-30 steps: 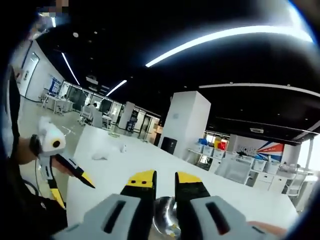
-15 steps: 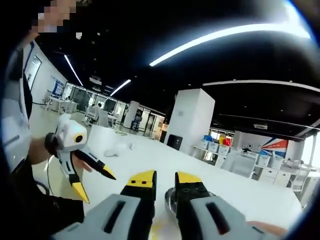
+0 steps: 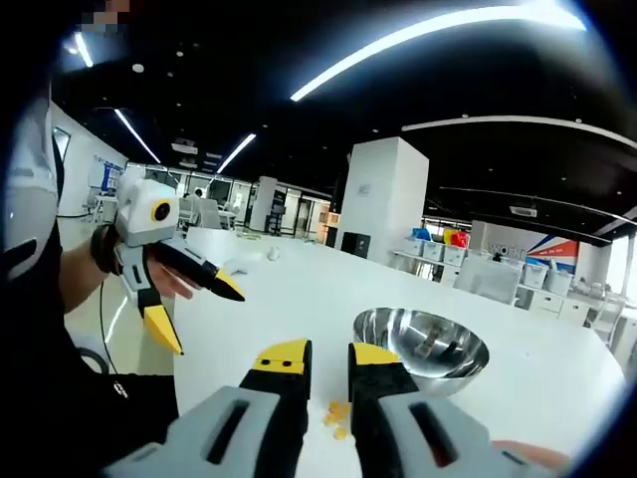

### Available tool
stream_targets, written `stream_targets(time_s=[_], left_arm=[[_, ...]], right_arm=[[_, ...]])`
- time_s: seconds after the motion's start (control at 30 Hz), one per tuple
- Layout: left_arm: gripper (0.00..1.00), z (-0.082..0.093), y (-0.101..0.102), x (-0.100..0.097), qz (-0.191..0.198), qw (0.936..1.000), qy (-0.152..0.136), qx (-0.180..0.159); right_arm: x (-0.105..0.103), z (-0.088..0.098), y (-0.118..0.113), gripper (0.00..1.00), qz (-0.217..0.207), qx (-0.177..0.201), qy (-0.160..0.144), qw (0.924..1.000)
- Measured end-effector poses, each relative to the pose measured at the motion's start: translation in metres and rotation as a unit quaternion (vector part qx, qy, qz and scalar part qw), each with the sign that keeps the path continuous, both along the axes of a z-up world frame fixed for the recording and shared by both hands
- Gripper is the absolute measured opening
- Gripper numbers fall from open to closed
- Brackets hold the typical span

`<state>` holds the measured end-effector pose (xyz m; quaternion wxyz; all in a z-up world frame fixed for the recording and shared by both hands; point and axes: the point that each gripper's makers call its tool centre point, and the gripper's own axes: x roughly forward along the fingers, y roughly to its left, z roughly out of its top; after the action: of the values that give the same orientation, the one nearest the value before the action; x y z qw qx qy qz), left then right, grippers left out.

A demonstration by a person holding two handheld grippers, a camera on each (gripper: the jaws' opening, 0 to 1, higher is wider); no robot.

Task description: Pick up the QQ candy scattered on the table and place it into the stainless steel bowl on the table

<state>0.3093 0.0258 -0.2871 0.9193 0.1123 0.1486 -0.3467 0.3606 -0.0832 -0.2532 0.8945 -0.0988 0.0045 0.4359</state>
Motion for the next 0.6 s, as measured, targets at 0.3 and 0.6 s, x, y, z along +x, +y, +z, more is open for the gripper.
stream_targets(time_s=[0.3, 0.6], left_arm=[[0.72, -0.001, 0.001, -0.001, 0.000, 1.0000, 0.001, 0.003], [0.71, -0.002, 0.001, -0.001, 0.000, 1.0000, 0.002, 0.004]], right_arm=[[0.011, -0.043, 0.001, 0.12, -0.011, -0.014, 0.038, 0.9991], [0.028, -0.090, 0.004, 0.12, -0.025, -0.052, 0.072, 0.9957]])
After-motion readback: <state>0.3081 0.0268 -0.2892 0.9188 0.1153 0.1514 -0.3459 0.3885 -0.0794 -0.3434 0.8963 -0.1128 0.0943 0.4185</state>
